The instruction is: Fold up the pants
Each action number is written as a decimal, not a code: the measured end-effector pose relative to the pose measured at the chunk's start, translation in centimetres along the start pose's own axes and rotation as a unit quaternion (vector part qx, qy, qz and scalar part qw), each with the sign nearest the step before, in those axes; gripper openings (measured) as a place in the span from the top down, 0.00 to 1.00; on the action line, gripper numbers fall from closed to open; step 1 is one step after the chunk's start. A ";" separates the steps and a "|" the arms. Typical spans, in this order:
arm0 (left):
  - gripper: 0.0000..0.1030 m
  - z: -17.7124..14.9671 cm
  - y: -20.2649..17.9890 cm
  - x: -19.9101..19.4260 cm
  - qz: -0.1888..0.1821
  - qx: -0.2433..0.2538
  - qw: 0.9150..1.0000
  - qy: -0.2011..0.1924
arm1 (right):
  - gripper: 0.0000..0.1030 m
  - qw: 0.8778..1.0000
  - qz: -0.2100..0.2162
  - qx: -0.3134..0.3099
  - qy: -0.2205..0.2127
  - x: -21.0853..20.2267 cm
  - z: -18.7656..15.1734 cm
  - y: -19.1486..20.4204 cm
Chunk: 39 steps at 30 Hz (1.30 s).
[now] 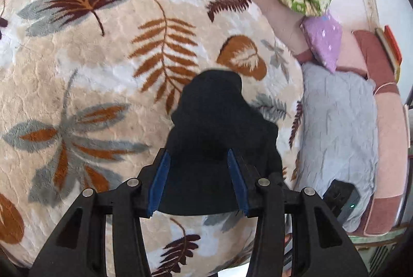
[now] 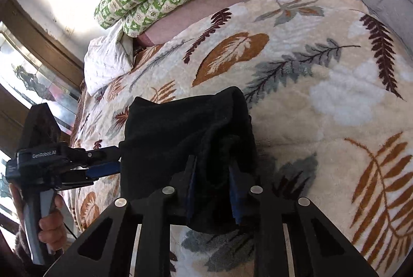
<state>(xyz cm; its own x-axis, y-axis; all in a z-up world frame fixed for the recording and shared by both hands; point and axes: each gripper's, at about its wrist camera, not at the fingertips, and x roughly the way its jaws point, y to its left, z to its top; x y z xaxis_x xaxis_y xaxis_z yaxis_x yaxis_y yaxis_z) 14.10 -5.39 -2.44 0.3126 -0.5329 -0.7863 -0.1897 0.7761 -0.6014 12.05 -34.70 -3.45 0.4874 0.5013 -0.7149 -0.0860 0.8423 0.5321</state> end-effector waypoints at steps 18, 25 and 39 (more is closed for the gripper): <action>0.77 6.1 -3.7 5.3 0.091 0.132 0.986 0.044 | 0.81 0.998 0.034 0.045 -0.006 0.6 -0.3 -1.0; 0.75 5.4 -2.8 6.5 0.126 0.183 0.975 0.029 | 0.83 0.998 0.037 0.052 -0.012 2.2 -0.9 -2.2; 0.67 3.9 -0.2 -0.7 0.032 0.126 0.991 0.008 | 0.52 0.994 0.053 0.078 -0.052 -1.9 -1.1 -2.5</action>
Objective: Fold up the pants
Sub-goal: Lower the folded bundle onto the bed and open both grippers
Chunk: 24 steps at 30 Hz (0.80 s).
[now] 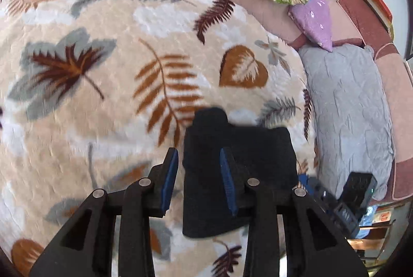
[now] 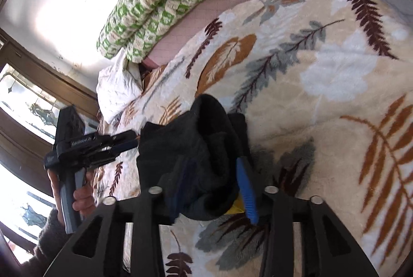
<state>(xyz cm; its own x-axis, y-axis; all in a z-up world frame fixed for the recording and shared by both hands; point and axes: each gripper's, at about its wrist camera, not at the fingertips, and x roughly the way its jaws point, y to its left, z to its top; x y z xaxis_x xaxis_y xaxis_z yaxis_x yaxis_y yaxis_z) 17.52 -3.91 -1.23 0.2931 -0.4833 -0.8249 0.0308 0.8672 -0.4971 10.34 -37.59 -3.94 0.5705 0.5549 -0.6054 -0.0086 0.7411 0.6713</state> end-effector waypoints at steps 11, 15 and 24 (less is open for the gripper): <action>0.53 -4.4 -0.4 4.1 0.025 0.002 0.999 0.048 | 0.47 0.994 -0.096 -0.055 0.024 4.7 1.7 1.6; 0.53 -4.2 0.1 3.4 -0.014 -0.012 0.999 0.051 | 0.44 0.998 -0.054 0.000 0.037 4.9 1.9 -1.1; 0.33 -3.9 0.1 5.7 -0.043 0.013 0.997 0.066 | 0.38 0.994 0.036 0.019 0.104 5.9 0.0 -2.7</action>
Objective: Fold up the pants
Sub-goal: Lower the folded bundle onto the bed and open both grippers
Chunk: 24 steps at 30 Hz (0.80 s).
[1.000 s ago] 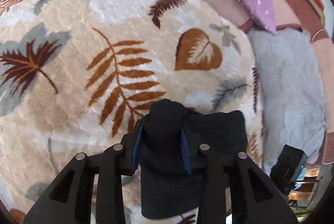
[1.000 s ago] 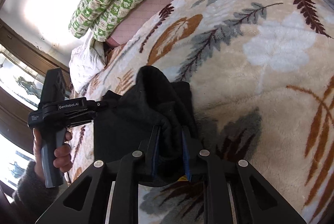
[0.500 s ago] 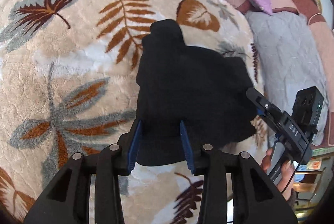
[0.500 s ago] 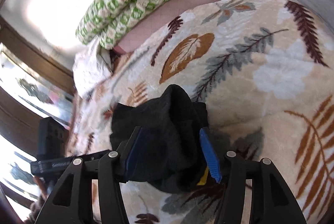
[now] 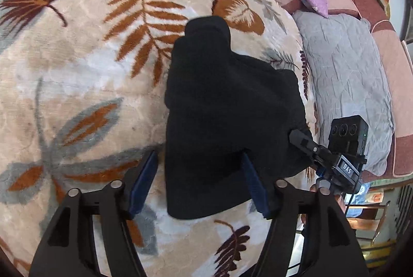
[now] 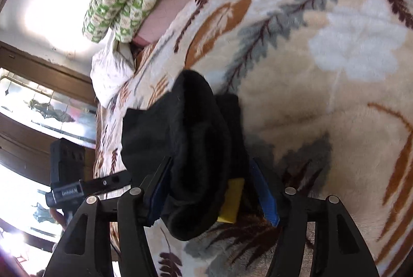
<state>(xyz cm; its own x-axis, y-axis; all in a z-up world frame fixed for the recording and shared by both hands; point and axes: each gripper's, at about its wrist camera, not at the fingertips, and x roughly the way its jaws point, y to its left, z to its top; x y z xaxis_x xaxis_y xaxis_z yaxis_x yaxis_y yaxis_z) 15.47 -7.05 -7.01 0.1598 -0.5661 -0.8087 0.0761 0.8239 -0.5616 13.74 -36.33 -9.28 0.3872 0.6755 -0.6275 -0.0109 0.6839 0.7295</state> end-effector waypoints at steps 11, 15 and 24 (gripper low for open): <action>0.72 -0.9 1.0 -1.5 -0.129 -0.044 0.990 -0.035 | 0.71 0.999 0.031 -0.003 -0.030 -0.9 -0.7 0.7; 0.72 -1.4 1.7 -4.2 -0.140 -0.053 0.988 -0.048 | 0.73 0.997 0.048 -0.001 -0.053 -2.1 -1.6 3.3; 0.72 -2.1 8.5 -14.3 -0.073 -0.046 0.989 -0.116 | 0.73 0.995 0.081 -0.054 -0.030 2.9 -2.4 14.2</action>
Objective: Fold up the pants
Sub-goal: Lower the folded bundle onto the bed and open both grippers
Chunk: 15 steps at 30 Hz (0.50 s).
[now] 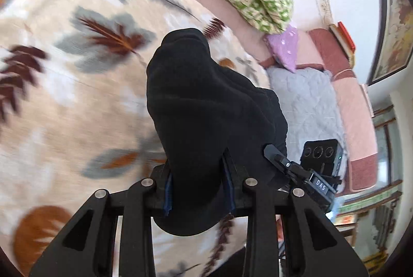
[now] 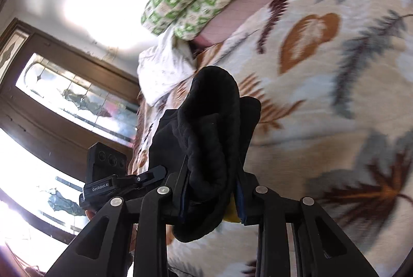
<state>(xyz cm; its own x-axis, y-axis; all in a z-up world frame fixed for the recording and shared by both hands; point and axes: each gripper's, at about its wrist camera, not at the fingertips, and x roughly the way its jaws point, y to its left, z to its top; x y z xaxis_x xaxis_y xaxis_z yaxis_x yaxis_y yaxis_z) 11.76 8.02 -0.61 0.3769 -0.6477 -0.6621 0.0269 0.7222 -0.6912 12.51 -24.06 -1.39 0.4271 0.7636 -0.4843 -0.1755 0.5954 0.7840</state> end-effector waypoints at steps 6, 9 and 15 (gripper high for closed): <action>0.69 0.4 5.8 -0.9 0.082 0.000 0.996 0.016 | 0.73 0.999 -0.012 0.004 0.031 8.5 -3.0 2.1; 0.55 0.0 7.6 0.2 0.107 0.006 0.994 0.032 | 0.68 0.997 -0.074 -0.022 0.031 11.3 -4.5 2.4; 0.44 -0.3 7.8 -0.1 0.103 0.027 0.994 0.027 | 0.44 0.994 -0.105 -0.032 0.017 10.5 -5.1 0.5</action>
<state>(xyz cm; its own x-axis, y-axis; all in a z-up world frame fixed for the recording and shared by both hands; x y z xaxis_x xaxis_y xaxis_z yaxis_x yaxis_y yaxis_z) 11.69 13.65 -5.97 0.3300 -0.4960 -0.8032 0.0037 0.8515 -0.5243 12.33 -14.46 -8.05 0.4303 0.6283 -0.6481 -0.1418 0.7561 0.6389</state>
